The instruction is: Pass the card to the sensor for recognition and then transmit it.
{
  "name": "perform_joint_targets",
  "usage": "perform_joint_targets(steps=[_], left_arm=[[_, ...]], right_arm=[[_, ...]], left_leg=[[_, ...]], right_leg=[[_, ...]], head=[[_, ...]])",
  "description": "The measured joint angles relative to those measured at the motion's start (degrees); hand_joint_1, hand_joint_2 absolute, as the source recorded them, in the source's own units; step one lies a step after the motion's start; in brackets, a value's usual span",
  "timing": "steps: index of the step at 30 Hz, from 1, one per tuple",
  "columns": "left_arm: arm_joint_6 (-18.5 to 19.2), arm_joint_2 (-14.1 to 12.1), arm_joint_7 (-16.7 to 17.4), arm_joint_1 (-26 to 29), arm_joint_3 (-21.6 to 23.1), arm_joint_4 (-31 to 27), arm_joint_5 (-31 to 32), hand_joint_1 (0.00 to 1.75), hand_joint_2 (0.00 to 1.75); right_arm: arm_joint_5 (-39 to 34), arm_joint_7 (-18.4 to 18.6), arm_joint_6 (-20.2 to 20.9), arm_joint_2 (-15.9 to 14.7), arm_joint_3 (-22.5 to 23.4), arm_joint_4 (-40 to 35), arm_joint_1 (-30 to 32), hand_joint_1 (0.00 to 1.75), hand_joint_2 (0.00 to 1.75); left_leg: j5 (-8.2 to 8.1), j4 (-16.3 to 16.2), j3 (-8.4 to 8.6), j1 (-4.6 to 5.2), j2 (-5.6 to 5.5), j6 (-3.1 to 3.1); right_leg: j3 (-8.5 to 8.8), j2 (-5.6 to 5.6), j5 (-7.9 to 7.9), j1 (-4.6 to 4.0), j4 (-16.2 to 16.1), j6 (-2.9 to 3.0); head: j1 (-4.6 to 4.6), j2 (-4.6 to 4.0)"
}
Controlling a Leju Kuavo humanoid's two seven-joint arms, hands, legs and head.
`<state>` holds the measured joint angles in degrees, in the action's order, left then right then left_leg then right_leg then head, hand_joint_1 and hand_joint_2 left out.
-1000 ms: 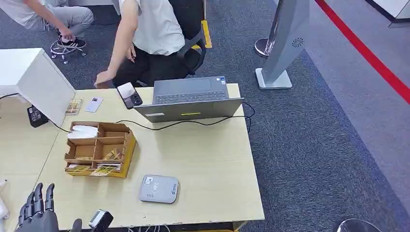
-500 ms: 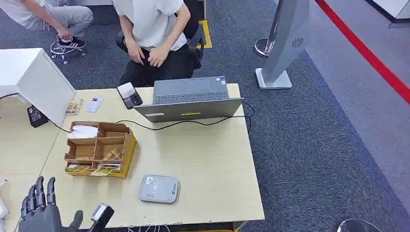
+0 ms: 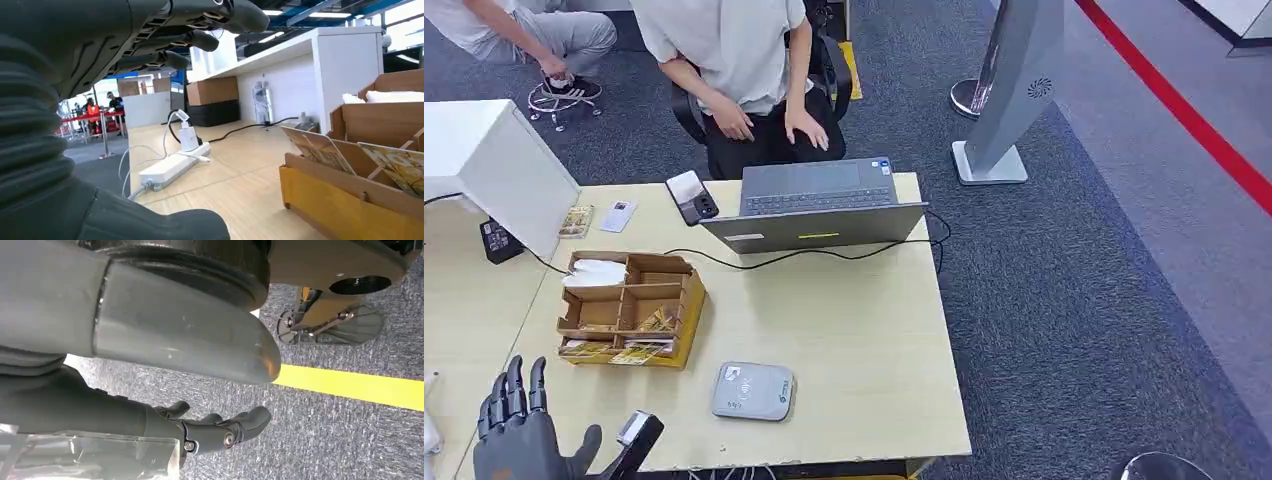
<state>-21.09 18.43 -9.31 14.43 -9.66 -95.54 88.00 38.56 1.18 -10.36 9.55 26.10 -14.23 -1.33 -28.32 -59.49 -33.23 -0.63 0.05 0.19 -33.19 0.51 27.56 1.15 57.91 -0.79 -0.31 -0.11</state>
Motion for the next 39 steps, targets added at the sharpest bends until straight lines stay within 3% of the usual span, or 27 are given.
perform_joint_targets(steps=[16,30,39], left_arm=[[-4.02,-2.10,2.30,-6.44,-0.22,6.03,0.02,0.00,1.75],[-4.74,-5.75,8.37,-11.32,5.60,11.50,0.02,0.00,1.75],[-3.91,-7.39,10.49,-13.53,9.14,14.08,0.02,0.00,1.75]], right_arm=[[6.97,-0.33,1.18,0.11,2.27,0.00,-0.04,0.00,0.00],[11.98,-0.94,2.12,0.48,4.77,0.00,-0.29,0.00,0.00],[13.44,-0.92,2.60,0.50,5.62,0.00,-0.33,0.00,0.00]], left_leg=[[0.03,-0.01,0.02,0.00,0.00,0.00],[0.04,-0.02,0.02,0.00,0.00,0.00],[0.04,-0.02,0.02,0.00,0.00,0.00]], right_leg=[[0.01,0.00,-0.02,0.00,0.00,0.00],[0.01,0.00,-0.02,0.00,0.01,0.00],[0.00,0.00,-0.02,0.00,0.01,0.00]], head=[[0.00,0.00],[0.00,0.00],[0.00,0.00]])
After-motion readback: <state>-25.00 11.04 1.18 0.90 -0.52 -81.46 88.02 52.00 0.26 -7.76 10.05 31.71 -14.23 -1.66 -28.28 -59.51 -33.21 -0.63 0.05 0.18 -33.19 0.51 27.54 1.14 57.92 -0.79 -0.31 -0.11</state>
